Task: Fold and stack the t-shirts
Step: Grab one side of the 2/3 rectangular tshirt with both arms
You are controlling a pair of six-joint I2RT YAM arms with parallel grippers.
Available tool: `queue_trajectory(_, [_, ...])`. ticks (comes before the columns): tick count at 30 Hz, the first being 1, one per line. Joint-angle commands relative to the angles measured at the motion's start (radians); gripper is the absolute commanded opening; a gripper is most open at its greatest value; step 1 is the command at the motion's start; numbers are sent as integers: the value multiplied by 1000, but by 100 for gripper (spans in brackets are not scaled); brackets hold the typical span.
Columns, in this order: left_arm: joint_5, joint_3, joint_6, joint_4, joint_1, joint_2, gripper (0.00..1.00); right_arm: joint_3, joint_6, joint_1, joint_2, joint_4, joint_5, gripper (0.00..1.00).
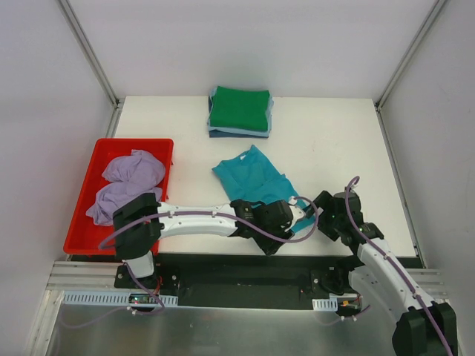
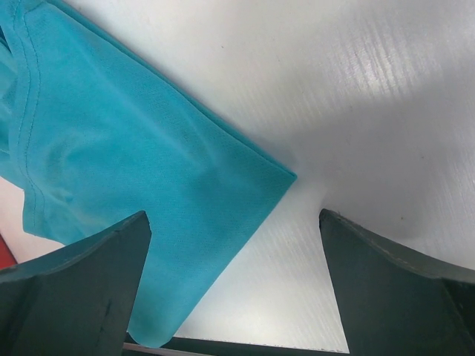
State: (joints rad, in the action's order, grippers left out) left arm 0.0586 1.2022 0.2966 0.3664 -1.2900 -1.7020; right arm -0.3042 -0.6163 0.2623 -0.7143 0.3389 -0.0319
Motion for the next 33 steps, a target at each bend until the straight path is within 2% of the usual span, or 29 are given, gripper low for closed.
queue_trajectory(1, [-52, 28, -16, 40, -6, -82, 49, -4, 6, -11, -13, -11, -25, 99])
queue_trajectory(8, [-141, 36, -2, 48, -5, -182, 46, 14, 12, -17, -40, -41, -51, 91])
queue_trajectory(10, [-140, 45, -5, 51, -5, -202, 42, 11, 13, -17, -50, -43, -51, 90])
queue_trajectory(13, [-117, 56, -5, 51, -6, -220, 26, 8, 13, -17, -65, -54, -66, 84])
queue_trajectory(16, [-126, 56, 1, 51, -6, -220, 0, 10, 10, -17, -76, -67, -66, 76])
queue_trajectory(23, [-131, 60, 10, 51, -6, -188, 0, 11, 16, -18, -128, -81, 7, 45])
queue_trajectory(26, [-115, 68, 18, 49, -5, -176, 0, 4, 42, -18, -140, -84, 26, 21])
queue_trajectory(27, [-105, 68, 18, 49, -5, -167, 0, 1, 52, -18, -139, -81, 26, 16])
queue_trajectory(29, [-74, 65, 10, 34, -6, -148, 0, -16, 79, -18, -129, -63, 82, 11])
queue_trajectory(31, [-34, 56, 9, 13, -6, -130, 0, -30, 102, -18, -117, -55, 90, 1])
queue_trajectory(33, [-8, 59, 13, 3, -6, -120, 0, -33, 121, -17, -102, -54, 76, 0])
